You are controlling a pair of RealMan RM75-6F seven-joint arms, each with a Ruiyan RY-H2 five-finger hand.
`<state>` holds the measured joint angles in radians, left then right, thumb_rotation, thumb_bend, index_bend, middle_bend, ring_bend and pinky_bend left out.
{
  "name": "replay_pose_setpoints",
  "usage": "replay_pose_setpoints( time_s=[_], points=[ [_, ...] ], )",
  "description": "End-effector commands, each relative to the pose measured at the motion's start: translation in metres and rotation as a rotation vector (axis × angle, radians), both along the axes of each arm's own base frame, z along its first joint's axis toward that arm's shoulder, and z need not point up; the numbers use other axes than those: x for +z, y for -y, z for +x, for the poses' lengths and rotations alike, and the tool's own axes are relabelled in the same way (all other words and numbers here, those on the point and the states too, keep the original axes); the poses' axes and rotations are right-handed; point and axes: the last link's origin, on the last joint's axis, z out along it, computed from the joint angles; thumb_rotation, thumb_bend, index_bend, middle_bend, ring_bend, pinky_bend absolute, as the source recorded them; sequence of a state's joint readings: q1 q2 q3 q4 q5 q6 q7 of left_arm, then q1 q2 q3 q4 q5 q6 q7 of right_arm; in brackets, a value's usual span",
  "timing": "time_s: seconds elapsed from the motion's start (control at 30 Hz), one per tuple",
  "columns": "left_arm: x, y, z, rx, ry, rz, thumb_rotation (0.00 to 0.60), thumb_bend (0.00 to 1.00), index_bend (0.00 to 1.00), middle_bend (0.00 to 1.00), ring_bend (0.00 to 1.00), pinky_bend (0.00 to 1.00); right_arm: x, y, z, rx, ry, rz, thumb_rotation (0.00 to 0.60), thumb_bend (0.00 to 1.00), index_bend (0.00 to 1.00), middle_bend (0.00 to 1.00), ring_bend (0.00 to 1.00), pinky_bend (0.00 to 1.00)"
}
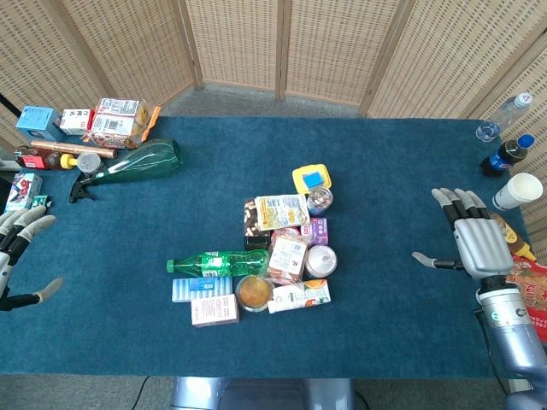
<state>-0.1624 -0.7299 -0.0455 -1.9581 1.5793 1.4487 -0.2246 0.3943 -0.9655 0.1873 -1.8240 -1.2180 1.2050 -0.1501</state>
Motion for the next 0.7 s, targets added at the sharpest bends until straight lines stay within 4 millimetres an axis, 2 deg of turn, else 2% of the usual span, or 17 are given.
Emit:
replay_pose_setpoints(
  time_s=[0.03, 0.23, 0.43, 0.57, 0.7],
  points=[
    [0.000, 0.000, 0.001, -0.002, 0.001, -0.004, 0.600, 0.27, 0.15, 0.08, 0.00, 0.00, 0.000, -0.001, -0.001, -0.003, 0.003, 0.002, 0.394, 0.10, 0.00, 0.09, 0.00, 0.03],
    [0.000, 0.001, 0.004, -0.022, 0.006, -0.005, 0.600, 0.27, 0.15, 0.08, 0.00, 0.00, 0.001, -0.003, 0.001, 0.005, 0.025, 0.020, 0.387, 0.10, 0.00, 0.09, 0.00, 0.03],
    [0.003, 0.000, 0.007, -0.043, 0.016, -0.008, 0.600, 0.27, 0.14, 0.08, 0.00, 0.00, -0.005, -0.002, 0.012, 0.033, 0.079, 0.085, 0.386, 0.10, 0.00, 0.06, 0.00, 0.03],
    [0.009, -0.004, 0.013, -0.070, 0.012, -0.007, 0.600, 0.27, 0.11, 0.08, 0.00, 0.00, -0.014, 0.003, 0.030, 0.072, 0.082, 0.186, 0.390, 0.10, 0.00, 0.02, 0.00, 0.03],
    [0.009, -0.004, 0.018, -0.082, 0.013, -0.028, 0.600, 0.27, 0.10, 0.08, 0.00, 0.00, -0.023, 0.011, 0.056, 0.133, 0.089, 0.270, 0.392, 0.09, 0.00, 0.00, 0.00, 0.03]
  ],
)
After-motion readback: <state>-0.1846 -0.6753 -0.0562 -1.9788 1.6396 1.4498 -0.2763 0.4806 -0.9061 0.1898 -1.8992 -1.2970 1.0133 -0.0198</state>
